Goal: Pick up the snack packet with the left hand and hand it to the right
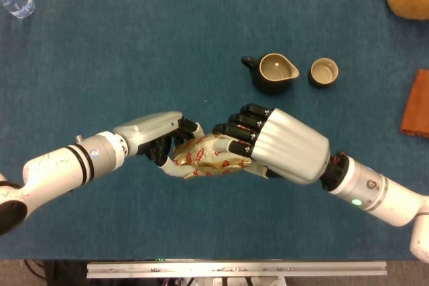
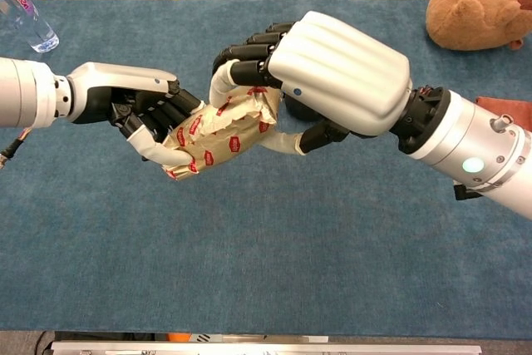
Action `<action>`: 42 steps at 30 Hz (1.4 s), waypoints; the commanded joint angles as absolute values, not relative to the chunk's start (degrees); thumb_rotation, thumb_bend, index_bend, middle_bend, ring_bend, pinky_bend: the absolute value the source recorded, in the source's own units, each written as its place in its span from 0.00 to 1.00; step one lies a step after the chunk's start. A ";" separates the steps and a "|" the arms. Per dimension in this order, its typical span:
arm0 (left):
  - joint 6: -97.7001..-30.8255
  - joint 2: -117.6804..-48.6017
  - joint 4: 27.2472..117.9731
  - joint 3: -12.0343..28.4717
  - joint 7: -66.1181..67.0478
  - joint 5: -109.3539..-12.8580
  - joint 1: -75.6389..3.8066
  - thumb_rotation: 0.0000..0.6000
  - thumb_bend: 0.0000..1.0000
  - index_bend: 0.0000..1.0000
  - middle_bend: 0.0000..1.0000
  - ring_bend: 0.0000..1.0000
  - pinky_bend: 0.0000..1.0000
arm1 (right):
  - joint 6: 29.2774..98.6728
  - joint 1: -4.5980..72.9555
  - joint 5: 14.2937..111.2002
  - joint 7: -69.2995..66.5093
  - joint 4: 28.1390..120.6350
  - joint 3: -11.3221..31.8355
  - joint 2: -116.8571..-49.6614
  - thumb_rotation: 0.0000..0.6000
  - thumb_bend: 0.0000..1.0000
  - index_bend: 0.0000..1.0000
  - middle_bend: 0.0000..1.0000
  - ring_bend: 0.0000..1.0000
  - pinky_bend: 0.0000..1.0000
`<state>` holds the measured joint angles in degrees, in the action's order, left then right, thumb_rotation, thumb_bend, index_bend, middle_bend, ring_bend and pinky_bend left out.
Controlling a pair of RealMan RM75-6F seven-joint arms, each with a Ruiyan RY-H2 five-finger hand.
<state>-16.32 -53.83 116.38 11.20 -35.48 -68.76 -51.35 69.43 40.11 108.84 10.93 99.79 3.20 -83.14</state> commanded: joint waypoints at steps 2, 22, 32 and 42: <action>-14.37 -53.17 116.37 11.94 -36.30 -68.77 -51.15 1.00 0.33 0.61 0.62 0.52 0.64 | 72.14 39.61 110.35 10.36 97.67 3.31 -84.36 1.00 0.35 0.65 0.47 0.48 0.47; -1.26 -52.73 113.71 16.46 -35.31 -67.08 -50.71 1.00 0.29 0.02 0.10 0.04 0.29 | 75.34 38.47 111.04 9.16 94.96 2.66 -84.44 1.00 0.44 0.81 0.65 0.65 0.56; -0.65 -52.99 111.19 18.65 -30.28 -65.89 -47.48 1.00 0.27 0.00 0.00 0.00 0.18 | 78.53 37.47 112.51 8.38 95.72 2.53 -81.11 1.00 0.44 0.81 0.65 0.65 0.56; -3.99 -52.71 109.34 17.79 -26.34 -66.38 -44.88 1.00 0.27 0.00 0.00 0.00 0.18 | 84.58 33.06 114.60 8.92 97.52 0.62 -74.49 1.00 0.44 0.81 0.65 0.65 0.56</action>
